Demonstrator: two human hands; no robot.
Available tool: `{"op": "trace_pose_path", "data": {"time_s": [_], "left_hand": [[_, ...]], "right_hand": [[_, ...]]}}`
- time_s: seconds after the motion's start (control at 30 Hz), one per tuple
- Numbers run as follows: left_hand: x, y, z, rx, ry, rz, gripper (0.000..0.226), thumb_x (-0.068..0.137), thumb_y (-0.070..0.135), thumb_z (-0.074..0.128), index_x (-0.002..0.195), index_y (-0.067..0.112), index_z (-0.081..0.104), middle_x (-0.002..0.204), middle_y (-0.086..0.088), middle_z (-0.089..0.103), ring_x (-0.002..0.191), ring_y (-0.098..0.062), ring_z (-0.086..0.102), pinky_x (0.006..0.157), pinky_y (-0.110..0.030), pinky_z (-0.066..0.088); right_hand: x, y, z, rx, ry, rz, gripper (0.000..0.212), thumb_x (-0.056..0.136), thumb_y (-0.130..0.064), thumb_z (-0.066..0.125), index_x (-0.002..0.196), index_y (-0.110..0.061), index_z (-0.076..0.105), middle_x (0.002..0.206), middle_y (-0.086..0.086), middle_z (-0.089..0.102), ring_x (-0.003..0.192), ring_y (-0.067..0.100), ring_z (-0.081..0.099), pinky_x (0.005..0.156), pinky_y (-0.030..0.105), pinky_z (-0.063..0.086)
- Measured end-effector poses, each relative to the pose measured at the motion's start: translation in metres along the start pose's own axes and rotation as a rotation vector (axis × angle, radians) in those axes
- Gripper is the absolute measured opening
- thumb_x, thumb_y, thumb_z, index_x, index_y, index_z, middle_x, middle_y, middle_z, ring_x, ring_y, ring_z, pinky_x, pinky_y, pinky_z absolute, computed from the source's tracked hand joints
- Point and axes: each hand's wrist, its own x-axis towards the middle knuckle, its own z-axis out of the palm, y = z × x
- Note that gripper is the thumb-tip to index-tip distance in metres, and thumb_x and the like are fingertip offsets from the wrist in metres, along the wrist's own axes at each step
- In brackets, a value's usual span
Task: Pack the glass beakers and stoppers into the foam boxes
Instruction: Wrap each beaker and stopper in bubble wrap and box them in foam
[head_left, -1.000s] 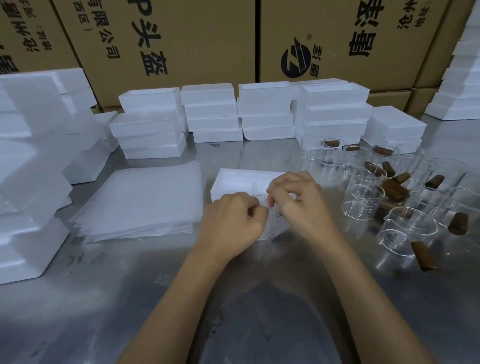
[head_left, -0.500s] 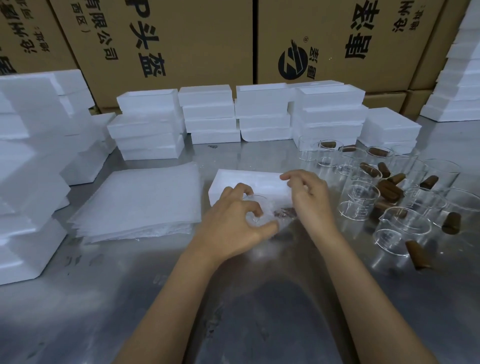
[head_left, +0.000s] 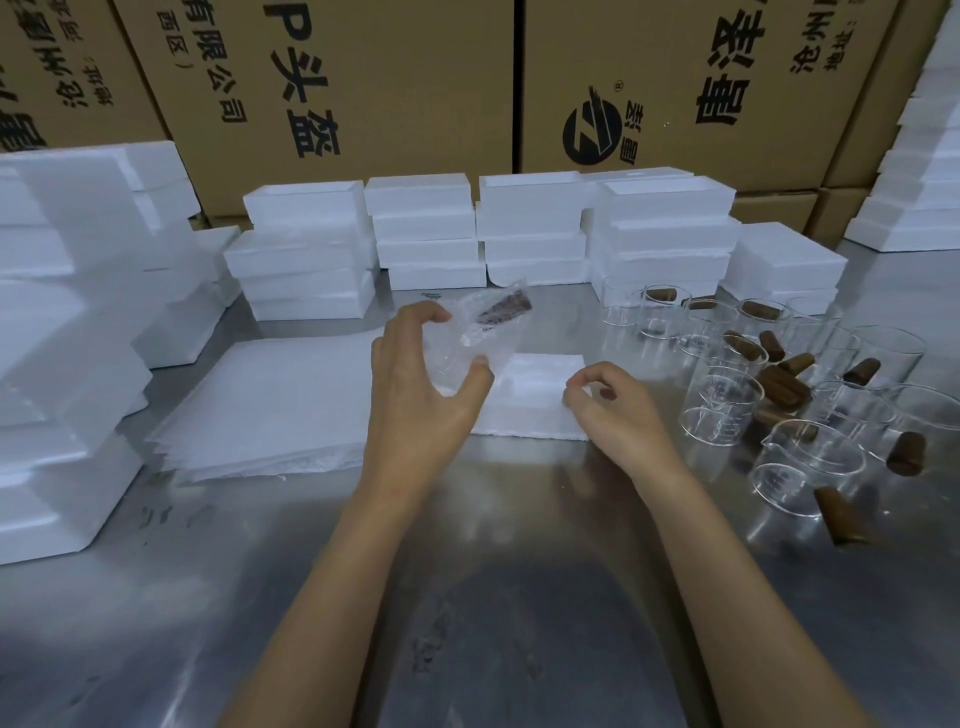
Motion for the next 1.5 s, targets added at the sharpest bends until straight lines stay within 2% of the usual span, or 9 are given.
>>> {"op": "trace_pose_path", "data": {"time_s": [0.07, 0.27, 0.5, 0.73, 0.97, 1.13, 1.27, 1.4, 1.5], "left_hand": [[-0.001, -0.004, 0.002, 0.012, -0.038, 0.044, 0.050, 0.085, 0.031, 0.067, 0.125, 0.044, 0.041, 0.120, 0.039, 0.042, 0.116, -0.006, 0.043, 0.090, -0.011, 0.035], [-0.005, -0.020, 0.012, 0.195, -0.220, 0.064, 0.043, 0.097, 0.030, 0.057, 0.139, 0.035, 0.047, 0.148, 0.005, 0.040, 0.134, -0.014, 0.029, 0.107, -0.024, 0.025], [-0.005, -0.033, 0.014, 0.200, -0.275, 0.049, 0.046, 0.102, 0.031, 0.051, 0.147, 0.037, 0.043, 0.158, 0.001, 0.026, 0.144, -0.014, 0.018, 0.113, -0.026, 0.017], [-0.003, -0.039, 0.019, 0.350, -0.322, 0.036, 0.044, 0.100, 0.033, 0.053, 0.144, 0.035, 0.049, 0.152, -0.004, 0.037, 0.138, -0.023, 0.031, 0.114, -0.035, 0.020], [-0.002, -0.025, 0.020, 0.430, -0.346, -0.068, 0.049, 0.102, 0.041, 0.043, 0.150, 0.033, 0.040, 0.162, -0.003, 0.023, 0.150, -0.021, 0.011, 0.119, -0.037, 0.010], [0.058, -0.024, 0.006, 0.286, -0.135, -0.065, 0.049, 0.099, 0.030, 0.051, 0.146, 0.015, 0.048, 0.154, -0.009, 0.041, 0.144, -0.026, 0.033, 0.120, -0.041, 0.023], [0.143, -0.057, -0.014, 0.536, -0.108, -0.055, 0.055, 0.092, 0.023, 0.062, 0.141, 0.005, 0.044, 0.139, -0.019, 0.049, 0.130, -0.037, 0.043, 0.103, -0.043, 0.035], [0.210, -0.104, -0.028, 0.930, -0.319, -0.212, 0.086, 0.089, 0.030, 0.067, 0.156, 0.011, 0.015, 0.161, -0.017, 0.016, 0.147, -0.036, 0.018, 0.115, -0.051, 0.026], [0.238, -0.131, -0.033, 1.071, -0.391, -0.268, 0.097, 0.086, 0.028, 0.071, 0.157, 0.010, 0.006, 0.164, -0.017, 0.004, 0.150, -0.035, 0.008, 0.119, -0.052, 0.023]], "right_hand": [[-0.001, -0.002, 0.001, -0.032, -0.009, -0.007, 0.004, 0.086, -0.023, 0.065, 0.089, -0.021, 0.066, 0.108, 0.007, 0.068, 0.100, 0.024, 0.061, 0.066, 0.014, 0.039], [-0.004, -0.003, 0.000, -0.023, -0.033, -0.017, 0.005, 0.085, -0.025, 0.063, 0.086, -0.021, 0.066, 0.080, -0.002, 0.060, 0.071, 0.013, 0.051, 0.067, 0.027, 0.041], [-0.006, -0.004, -0.001, -0.018, -0.032, -0.008, 0.006, 0.085, -0.024, 0.062, 0.088, -0.019, 0.066, 0.077, -0.005, 0.058, 0.069, 0.012, 0.050, 0.071, 0.028, 0.042], [-0.004, -0.002, 0.002, -0.021, -0.003, -0.006, 0.004, 0.084, -0.026, 0.062, 0.083, -0.022, 0.064, 0.084, -0.006, 0.060, 0.078, 0.014, 0.053, 0.082, 0.033, 0.048], [0.000, 0.004, 0.013, -0.078, 0.045, -0.111, 0.010, 0.081, -0.024, 0.064, 0.075, -0.029, 0.058, 0.093, -0.013, 0.050, 0.082, 0.011, 0.051, 0.082, 0.031, 0.044], [0.009, 0.008, 0.019, -0.063, 0.096, -0.168, 0.009, 0.085, -0.024, 0.062, 0.087, -0.033, 0.064, 0.096, -0.014, 0.052, 0.081, 0.013, 0.056, 0.087, 0.040, 0.051], [0.015, 0.009, 0.020, 0.027, 0.076, -0.168, 0.027, 0.086, -0.023, 0.063, 0.110, -0.033, 0.062, 0.101, -0.017, 0.059, 0.092, 0.013, 0.058, 0.092, 0.043, 0.050], [0.023, 0.013, 0.024, 0.107, 0.104, -0.089, 0.028, 0.085, -0.027, 0.064, 0.111, -0.036, 0.059, 0.097, -0.019, 0.063, 0.092, 0.010, 0.060, 0.092, 0.043, 0.050], [0.028, 0.019, 0.024, 0.132, 0.121, -0.069, 0.027, 0.084, -0.028, 0.065, 0.109, -0.037, 0.059, 0.093, -0.020, 0.065, 0.088, 0.005, 0.060, 0.089, 0.040, 0.051]]}}
